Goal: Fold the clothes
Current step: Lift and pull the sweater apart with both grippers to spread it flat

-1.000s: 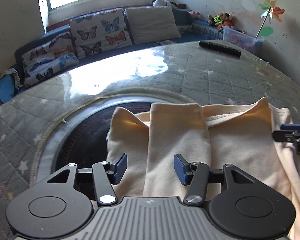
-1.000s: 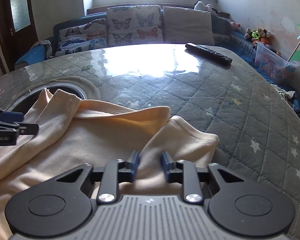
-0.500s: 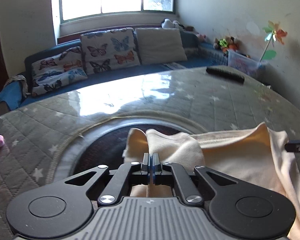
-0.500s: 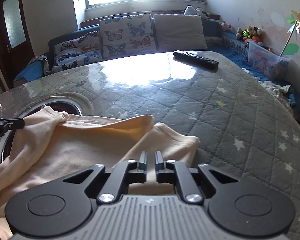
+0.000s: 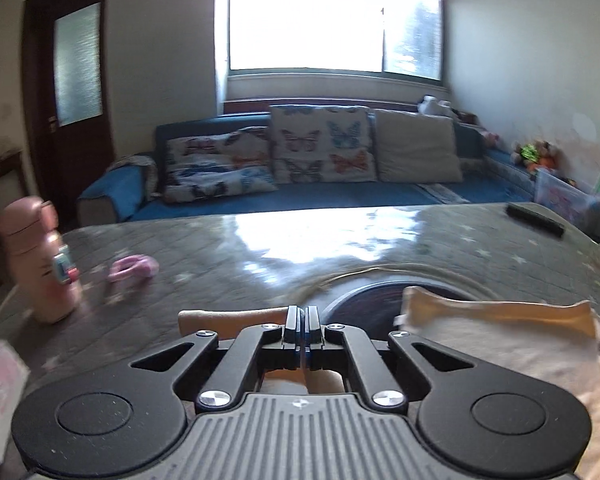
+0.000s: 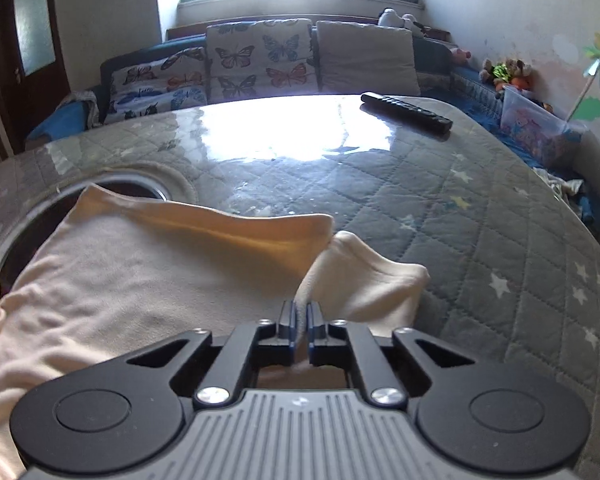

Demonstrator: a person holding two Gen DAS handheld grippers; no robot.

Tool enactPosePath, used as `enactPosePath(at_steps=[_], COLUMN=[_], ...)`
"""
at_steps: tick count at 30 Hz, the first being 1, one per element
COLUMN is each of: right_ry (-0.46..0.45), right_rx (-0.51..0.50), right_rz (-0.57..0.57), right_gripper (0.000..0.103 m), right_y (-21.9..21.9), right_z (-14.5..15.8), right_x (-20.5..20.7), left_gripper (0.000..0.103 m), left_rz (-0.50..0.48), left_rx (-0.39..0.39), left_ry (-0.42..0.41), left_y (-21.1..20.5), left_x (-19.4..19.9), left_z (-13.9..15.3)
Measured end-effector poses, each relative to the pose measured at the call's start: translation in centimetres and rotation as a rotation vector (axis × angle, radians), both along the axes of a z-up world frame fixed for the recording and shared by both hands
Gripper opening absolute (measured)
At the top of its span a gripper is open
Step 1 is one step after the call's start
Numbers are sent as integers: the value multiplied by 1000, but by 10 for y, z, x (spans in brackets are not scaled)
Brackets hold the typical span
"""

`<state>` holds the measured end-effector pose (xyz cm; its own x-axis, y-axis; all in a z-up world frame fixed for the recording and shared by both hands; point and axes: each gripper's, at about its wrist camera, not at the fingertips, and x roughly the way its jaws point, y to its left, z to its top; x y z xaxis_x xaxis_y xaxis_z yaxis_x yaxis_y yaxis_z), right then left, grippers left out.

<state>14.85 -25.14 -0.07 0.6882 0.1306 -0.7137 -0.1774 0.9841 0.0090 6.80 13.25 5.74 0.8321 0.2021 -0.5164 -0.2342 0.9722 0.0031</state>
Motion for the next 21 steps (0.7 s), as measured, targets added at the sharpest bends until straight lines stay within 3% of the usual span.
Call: enactPosePath(at_steps=[7, 18, 21], right_ry=[-66, 38, 26], right_rx=[33, -36, -41], right_rz=[-104, -312, -317], right_gripper=[2, 6, 8], right_y=[-49, -121, -128], right_z=[21, 0, 4], right_x=[-37, -84, -93], left_gripper=[2, 2, 2], left_rz=[119, 175, 163], left_rx=[-17, -17, -11], left_ry=[70, 152, 161], left_y=[43, 59, 58], left_x=[-40, -61, -61], left_z=[-23, -46, -45])
